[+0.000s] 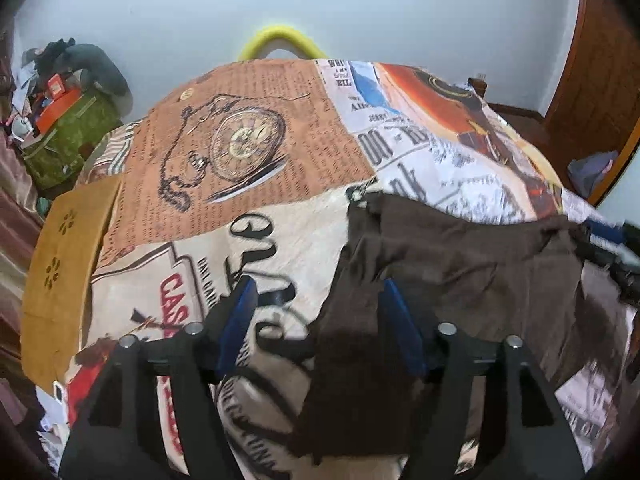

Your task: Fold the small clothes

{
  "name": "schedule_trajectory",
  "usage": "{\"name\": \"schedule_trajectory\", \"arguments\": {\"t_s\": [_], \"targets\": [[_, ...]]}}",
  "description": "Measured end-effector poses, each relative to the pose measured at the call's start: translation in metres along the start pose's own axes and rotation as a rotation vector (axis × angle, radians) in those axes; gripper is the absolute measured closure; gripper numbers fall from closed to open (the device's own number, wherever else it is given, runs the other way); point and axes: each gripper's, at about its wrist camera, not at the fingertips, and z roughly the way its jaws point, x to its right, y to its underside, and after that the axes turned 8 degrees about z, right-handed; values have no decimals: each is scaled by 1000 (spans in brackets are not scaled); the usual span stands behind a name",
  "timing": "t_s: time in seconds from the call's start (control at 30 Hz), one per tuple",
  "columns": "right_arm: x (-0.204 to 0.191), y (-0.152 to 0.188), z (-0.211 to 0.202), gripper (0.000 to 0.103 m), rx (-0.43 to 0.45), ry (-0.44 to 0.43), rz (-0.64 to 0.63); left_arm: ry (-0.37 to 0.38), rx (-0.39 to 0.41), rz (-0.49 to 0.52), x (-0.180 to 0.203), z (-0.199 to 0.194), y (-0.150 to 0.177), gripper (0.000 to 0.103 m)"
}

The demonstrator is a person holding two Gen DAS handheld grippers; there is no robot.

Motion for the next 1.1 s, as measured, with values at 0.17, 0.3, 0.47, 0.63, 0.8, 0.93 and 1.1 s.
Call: {"name": "schedule_trajectory", "arguments": {"t_s": [0.17, 0.3, 0.47, 0.63, 0.8, 0.93, 1.1], "targets": [[-1, 5, -20, 48, -10, -58, 29, 49, -45, -22, -8, -2, 24, 31], [-8, 27, -27, 48, -64, -88, 5, 138, -122, -64, -12, 11, 43, 31], [-17, 61, -21, 48, -147, -108, -19, 217, -141, -117, -10, 21, 51, 31], [-19, 72, -10, 48, -186, -155, 11, 264, -122, -123, -1, 26, 44, 49], [-21, 68, -2, 65, -176, -174, 36, 269, -103, -132, 4, 28, 38, 81], [-15, 68, 1, 92, -166, -168, 63, 244, -97, -124, 7, 19, 42, 87], [-11, 73, -9, 95, -162, -160, 33, 268, -116, -131, 11, -2, 62, 87]]}}
